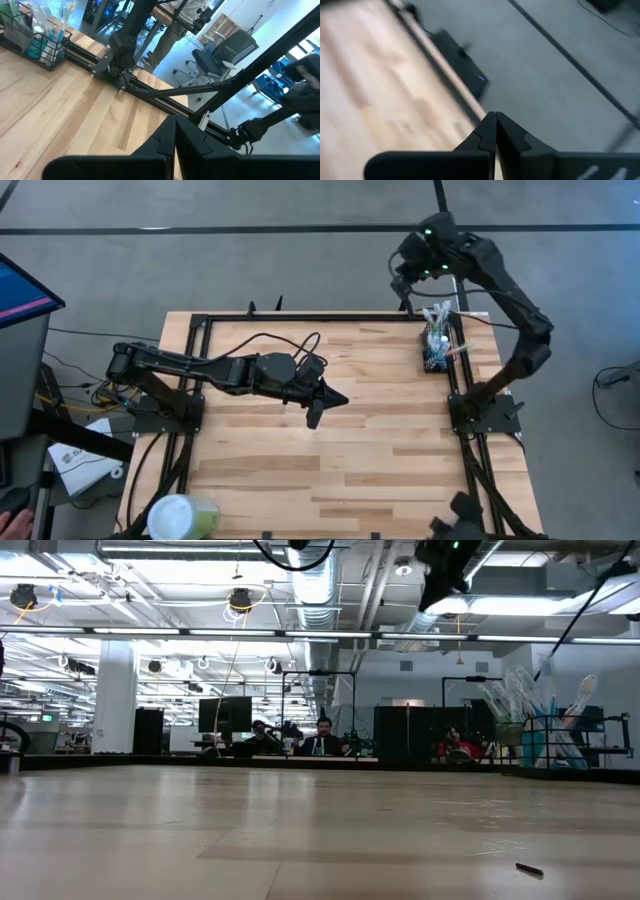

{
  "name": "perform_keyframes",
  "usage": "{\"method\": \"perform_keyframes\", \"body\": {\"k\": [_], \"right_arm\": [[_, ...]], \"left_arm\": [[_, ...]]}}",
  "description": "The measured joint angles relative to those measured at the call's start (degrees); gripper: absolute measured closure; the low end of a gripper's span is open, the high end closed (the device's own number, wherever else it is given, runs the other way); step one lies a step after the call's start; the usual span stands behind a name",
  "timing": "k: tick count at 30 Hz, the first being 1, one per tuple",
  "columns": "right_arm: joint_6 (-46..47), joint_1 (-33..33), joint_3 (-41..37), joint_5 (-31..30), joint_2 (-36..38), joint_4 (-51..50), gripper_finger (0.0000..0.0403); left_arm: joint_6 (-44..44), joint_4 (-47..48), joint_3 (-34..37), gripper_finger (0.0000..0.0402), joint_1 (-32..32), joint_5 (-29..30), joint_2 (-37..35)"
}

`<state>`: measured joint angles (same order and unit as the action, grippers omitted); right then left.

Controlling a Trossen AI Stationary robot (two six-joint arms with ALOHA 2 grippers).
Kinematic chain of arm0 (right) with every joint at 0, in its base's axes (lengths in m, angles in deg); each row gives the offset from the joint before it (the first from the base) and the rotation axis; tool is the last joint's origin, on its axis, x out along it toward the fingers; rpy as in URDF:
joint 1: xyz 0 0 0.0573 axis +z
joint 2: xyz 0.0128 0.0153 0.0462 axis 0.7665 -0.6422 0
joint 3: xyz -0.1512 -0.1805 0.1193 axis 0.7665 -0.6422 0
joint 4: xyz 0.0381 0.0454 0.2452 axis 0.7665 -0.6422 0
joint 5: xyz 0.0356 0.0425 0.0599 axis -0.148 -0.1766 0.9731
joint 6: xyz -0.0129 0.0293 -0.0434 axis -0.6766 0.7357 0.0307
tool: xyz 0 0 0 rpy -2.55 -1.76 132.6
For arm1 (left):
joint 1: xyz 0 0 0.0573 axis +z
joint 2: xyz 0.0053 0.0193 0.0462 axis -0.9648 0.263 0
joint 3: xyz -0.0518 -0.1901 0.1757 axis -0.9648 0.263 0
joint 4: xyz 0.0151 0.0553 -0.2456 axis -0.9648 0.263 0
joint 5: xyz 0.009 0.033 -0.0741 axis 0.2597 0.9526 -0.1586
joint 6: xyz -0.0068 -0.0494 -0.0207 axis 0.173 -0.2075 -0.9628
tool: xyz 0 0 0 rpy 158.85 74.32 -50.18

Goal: Pick & Place toothbrushing station
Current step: Return to Home Position

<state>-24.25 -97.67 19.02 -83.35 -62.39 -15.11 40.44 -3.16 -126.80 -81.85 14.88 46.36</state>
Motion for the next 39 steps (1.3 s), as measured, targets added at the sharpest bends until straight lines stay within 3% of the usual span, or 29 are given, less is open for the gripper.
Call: {"method": "perform_keyframes", "body": {"k": [10,14,21,25,29,33,39], "right_arm": [[1.5,4.52,-0.05,12.59,10.97,1.55,0.0403],[2.55,7.22,-4.13,15.19,16.34,6.01,0.0403],[9.82,8.67,-28.12,20.0,30.28,22.0,0.0403],[14.87,8.62,-42.71,32.8,37.88,34.01,0.0403],[20.57,8.67,-52.22,45.0,42.7,44.34,0.0403],[25.09,10.4,-58.78,43.67,46.99,47.9,0.0403],[26.47,15.87,-66.42,32.47,53.45,49.06,0.0403]], "left_arm": [[-0.01,-0.26,0.0,0.0401,0.0,-0.48,0.0],[0.0,-0.26,0.0,0.0401,0.0,-0.48,0.0],[-0.22,-0.28,0.0,0.0401,0.0,-0.48,0.0],[-0.54,-0.28,0.0,0.0401,0.0,-0.48,0.0],[-0.68,-0.28,0.0,0.0401,0.0,-0.48,0.0],[-0.66,-0.28,0.0,0.0401,0.0,-0.46,0.0],[-0.66,-0.28,0.0,0.0401,0.07,-0.45,0.0]]}}
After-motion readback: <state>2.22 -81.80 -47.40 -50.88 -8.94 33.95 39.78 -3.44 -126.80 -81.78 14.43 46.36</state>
